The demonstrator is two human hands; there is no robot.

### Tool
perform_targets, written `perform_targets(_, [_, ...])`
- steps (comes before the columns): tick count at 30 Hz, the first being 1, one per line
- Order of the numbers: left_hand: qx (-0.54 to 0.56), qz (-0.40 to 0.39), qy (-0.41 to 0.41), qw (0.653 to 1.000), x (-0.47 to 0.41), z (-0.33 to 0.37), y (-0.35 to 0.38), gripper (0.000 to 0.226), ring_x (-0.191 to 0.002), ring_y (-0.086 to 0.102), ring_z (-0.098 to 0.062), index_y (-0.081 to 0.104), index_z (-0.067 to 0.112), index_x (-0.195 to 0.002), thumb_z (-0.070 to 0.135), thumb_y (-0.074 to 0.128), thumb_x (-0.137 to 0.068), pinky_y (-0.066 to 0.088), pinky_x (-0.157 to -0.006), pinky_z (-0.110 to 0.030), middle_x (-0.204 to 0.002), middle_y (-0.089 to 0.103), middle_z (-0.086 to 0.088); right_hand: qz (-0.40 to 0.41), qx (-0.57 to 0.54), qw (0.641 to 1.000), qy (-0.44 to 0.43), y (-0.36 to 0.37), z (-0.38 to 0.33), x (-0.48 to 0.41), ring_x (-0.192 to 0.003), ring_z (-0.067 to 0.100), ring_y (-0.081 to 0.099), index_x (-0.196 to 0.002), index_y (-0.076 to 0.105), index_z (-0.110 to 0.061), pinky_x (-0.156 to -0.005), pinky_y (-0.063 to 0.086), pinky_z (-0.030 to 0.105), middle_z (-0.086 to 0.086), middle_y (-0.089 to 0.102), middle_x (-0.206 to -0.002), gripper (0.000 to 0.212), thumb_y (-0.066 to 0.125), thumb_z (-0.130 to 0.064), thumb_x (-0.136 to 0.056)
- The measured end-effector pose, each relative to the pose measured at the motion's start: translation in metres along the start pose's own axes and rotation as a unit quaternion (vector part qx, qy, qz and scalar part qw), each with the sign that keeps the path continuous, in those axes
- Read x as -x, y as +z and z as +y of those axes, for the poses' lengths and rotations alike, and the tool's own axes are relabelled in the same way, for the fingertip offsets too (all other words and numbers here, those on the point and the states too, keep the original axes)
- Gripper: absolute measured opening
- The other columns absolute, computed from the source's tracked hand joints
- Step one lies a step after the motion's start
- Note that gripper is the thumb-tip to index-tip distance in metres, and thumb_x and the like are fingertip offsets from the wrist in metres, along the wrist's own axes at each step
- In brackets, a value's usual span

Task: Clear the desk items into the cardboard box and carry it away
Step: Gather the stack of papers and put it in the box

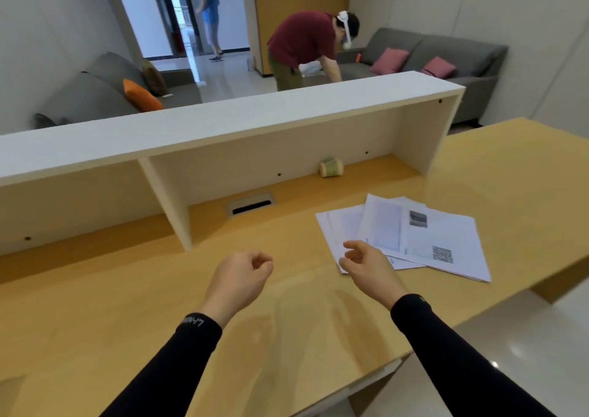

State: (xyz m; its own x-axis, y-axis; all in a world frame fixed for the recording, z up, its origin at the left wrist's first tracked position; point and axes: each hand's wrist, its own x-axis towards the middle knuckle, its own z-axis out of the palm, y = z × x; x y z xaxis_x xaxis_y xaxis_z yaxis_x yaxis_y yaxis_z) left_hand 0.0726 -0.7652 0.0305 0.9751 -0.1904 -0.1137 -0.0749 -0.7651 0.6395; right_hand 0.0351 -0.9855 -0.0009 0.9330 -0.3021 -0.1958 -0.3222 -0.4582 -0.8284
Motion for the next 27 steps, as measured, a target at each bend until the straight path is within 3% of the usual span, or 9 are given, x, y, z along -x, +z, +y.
perform_targets(6, [0.060, -0.088, -0.013, 0.994, -0.055, 0.011, 0.059, 0.013, -0.081, 0.060, -0.011, 0.064, 0.022, -0.096, 0.025, 0.052, -0.093, 0.043, -0.064, -0.023, -0.084, 0.064, 0.006, 0.043, 0.035, 0.995, 0.088, -0.037, 0.052, -0.020, -0.105, 0.012, 0.054, -0.133, 0.048, -0.018, -0.086, 0.043, 0.025, 0.004, 0.056, -0.131, 0.044, 0.053, -0.025, -0.090])
perform_targets(9, [0.102, -0.122, -0.030, 0.987, -0.091, 0.024, 0.086, 0.012, -0.080, 0.060, -0.016, 0.064, 0.020, -0.096, 0.022, 0.054, -0.090, 0.044, -0.065, -0.027, -0.094, 0.068, -0.004, 0.084, 0.051, 0.986, 0.134, -0.070, 0.071, -0.035, -0.114, 0.019, 0.055, -0.135, 0.047, -0.015, -0.088, 0.043, 0.027, 0.008, 0.053, -0.135, 0.045, 0.053, -0.023, -0.090])
perform_targets(14, [0.142, -0.161, -0.076, 0.974, -0.137, 0.044, 0.123, 0.042, -0.091, 0.056, -0.016, 0.050, 0.011, -0.132, 0.023, 0.053, -0.092, 0.044, -0.077, -0.029, -0.123, 0.057, -0.004, 0.158, 0.074, 0.966, 0.190, -0.114, 0.095, -0.070, -0.115, 0.025, 0.056, -0.133, 0.049, -0.010, -0.096, 0.043, 0.034, 0.013, 0.053, -0.136, 0.047, 0.055, -0.018, -0.088])
perform_targets(17, [0.162, -0.159, -0.117, 0.967, -0.150, 0.055, 0.139, 0.053, -0.108, 0.054, -0.025, 0.037, 0.007, -0.141, 0.022, 0.053, -0.092, 0.043, -0.086, -0.032, -0.131, 0.050, -0.009, 0.174, 0.086, 0.959, 0.208, -0.131, 0.111, -0.090, -0.102, 0.025, 0.057, -0.135, 0.047, -0.008, -0.084, 0.044, 0.030, 0.015, 0.056, -0.130, 0.049, 0.055, -0.016, -0.087])
perform_targets(19, [0.174, -0.158, -0.142, 0.962, -0.160, 0.061, 0.149, 0.056, -0.109, 0.051, -0.025, 0.033, 0.005, -0.142, 0.021, 0.052, -0.093, 0.040, -0.085, -0.031, -0.134, 0.048, -0.011, 0.188, 0.082, 0.951, 0.230, -0.143, 0.126, -0.101, -0.098, 0.027, 0.057, -0.137, 0.043, -0.005, -0.075, 0.045, 0.029, 0.018, 0.056, -0.129, 0.052, 0.055, -0.014, -0.086])
perform_targets(21, [0.199, -0.140, -0.171, 0.955, -0.170, 0.068, 0.158, 0.052, -0.098, 0.046, -0.021, 0.035, 0.001, -0.138, 0.018, 0.053, -0.093, 0.036, -0.079, -0.030, -0.113, 0.055, -0.004, 0.200, 0.091, 0.940, 0.262, -0.159, 0.147, -0.116, -0.105, 0.033, 0.057, -0.136, 0.043, -0.002, -0.083, 0.048, 0.035, 0.021, 0.055, -0.129, 0.055, 0.056, -0.014, -0.084])
perform_targets(23, [0.227, -0.107, -0.198, 0.948, -0.178, 0.074, 0.166, 0.048, -0.091, 0.045, -0.020, 0.037, -0.001, -0.136, 0.014, 0.052, -0.093, 0.036, -0.077, -0.029, -0.090, 0.048, 0.004, 0.174, 0.116, 0.932, 0.297, -0.177, 0.167, -0.131, -0.113, 0.038, 0.053, -0.132, 0.043, -0.002, -0.092, 0.045, 0.040, 0.023, 0.054, -0.129, 0.055, 0.057, -0.019, -0.081])
perform_targets(27, [0.293, -0.037, -0.252, 0.922, -0.191, 0.090, 0.184, 0.051, -0.078, 0.049, -0.018, 0.032, -0.003, -0.138, 0.013, 0.052, -0.094, 0.038, -0.064, -0.028, -0.090, 0.045, 0.003, 0.096, 0.165, 0.921, 0.339, -0.202, 0.194, -0.168, -0.118, 0.040, 0.045, -0.129, 0.039, -0.001, -0.088, 0.037, 0.039, 0.023, 0.049, -0.130, 0.054, 0.055, -0.026, -0.083])
